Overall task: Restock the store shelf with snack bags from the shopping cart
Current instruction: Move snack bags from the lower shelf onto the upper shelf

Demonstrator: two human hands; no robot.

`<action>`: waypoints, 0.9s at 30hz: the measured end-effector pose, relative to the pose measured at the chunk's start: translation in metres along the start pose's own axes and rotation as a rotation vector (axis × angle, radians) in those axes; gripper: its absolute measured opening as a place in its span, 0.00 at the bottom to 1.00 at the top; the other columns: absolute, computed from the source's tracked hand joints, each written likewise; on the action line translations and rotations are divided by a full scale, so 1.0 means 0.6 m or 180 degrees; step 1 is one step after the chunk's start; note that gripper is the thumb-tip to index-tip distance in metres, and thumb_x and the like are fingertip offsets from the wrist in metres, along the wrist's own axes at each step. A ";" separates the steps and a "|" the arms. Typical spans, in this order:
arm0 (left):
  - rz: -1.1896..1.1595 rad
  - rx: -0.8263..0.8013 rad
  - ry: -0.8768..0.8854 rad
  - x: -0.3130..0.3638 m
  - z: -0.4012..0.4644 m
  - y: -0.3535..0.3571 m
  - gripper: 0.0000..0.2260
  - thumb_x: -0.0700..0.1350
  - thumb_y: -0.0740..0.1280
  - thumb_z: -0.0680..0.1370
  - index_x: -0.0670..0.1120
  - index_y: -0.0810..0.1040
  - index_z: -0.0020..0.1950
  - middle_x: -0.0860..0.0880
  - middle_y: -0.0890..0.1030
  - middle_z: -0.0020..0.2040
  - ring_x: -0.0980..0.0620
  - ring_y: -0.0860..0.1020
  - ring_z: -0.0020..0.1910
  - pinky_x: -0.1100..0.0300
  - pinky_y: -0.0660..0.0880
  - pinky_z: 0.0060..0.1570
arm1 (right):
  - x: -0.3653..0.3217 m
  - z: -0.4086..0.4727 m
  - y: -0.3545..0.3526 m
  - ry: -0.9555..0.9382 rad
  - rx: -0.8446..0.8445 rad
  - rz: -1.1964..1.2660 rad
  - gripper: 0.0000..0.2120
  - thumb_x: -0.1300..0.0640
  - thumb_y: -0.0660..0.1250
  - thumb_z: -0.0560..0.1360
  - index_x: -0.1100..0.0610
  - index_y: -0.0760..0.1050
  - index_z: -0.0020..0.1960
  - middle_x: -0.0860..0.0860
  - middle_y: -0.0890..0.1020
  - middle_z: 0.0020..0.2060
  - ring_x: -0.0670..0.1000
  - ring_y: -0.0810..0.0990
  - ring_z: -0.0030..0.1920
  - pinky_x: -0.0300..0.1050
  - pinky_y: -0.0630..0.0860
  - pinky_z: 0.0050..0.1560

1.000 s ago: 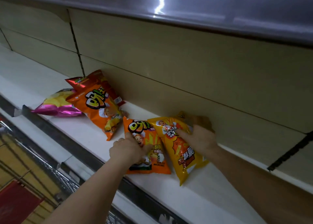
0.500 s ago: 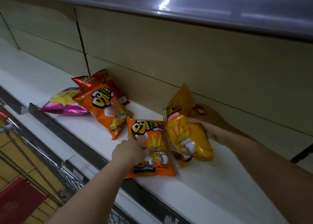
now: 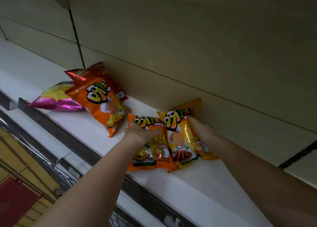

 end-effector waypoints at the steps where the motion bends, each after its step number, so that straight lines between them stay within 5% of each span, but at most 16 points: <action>1: -0.0071 0.0060 -0.0015 -0.004 0.003 0.001 0.49 0.60 0.75 0.67 0.46 0.50 0.77 0.43 0.63 0.73 0.41 0.65 0.71 0.50 0.66 0.68 | -0.003 0.000 0.001 -0.0066 0.0019 -0.0034 0.37 0.30 0.58 0.70 0.56 0.69 0.67 0.57 0.74 0.63 0.58 0.73 0.62 0.51 0.68 0.65; 6: -0.0300 0.0076 0.0095 -0.022 0.006 -0.004 0.51 0.58 0.77 0.64 0.46 0.50 0.76 0.44 0.68 0.71 0.42 0.68 0.69 0.49 0.67 0.67 | 0.019 0.008 0.021 -0.0461 -0.0059 -0.0023 0.43 0.32 0.66 0.67 0.53 0.60 0.73 0.53 0.70 0.68 0.56 0.69 0.67 0.48 0.66 0.65; 12: -0.0351 0.0184 0.0359 -0.008 -0.016 -0.010 0.40 0.56 0.76 0.67 0.45 0.61 0.71 0.45 0.74 0.66 0.43 0.73 0.64 0.51 0.70 0.63 | 0.049 0.008 0.021 -0.0460 0.0284 0.0252 0.37 0.35 0.66 0.68 0.53 0.65 0.70 0.54 0.75 0.63 0.56 0.73 0.62 0.49 0.70 0.62; 23: -0.0391 0.0595 0.1268 0.064 -0.137 0.017 0.47 0.67 0.74 0.56 0.53 0.61 0.69 0.48 0.77 0.61 0.45 0.77 0.58 0.45 0.74 0.59 | 0.062 -0.103 -0.099 -0.0960 0.0986 0.0382 0.31 0.34 0.67 0.67 0.53 0.72 0.61 0.50 0.79 0.52 0.54 0.77 0.54 0.47 0.73 0.53; 27: -0.0296 0.0394 0.1439 0.102 -0.205 0.073 0.42 0.60 0.77 0.63 0.53 0.60 0.71 0.47 0.76 0.61 0.44 0.76 0.59 0.49 0.74 0.56 | 0.110 -0.172 -0.186 -0.0983 0.1210 0.0497 0.30 0.33 0.68 0.65 0.54 0.74 0.57 0.50 0.80 0.45 0.55 0.79 0.51 0.46 0.74 0.49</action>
Point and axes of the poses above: each hand's wrist, its own z-axis towards the middle knuckle, its own y-axis out of the palm, x = y × z, the point moved 7 cm from there along z, towards the middle knuckle
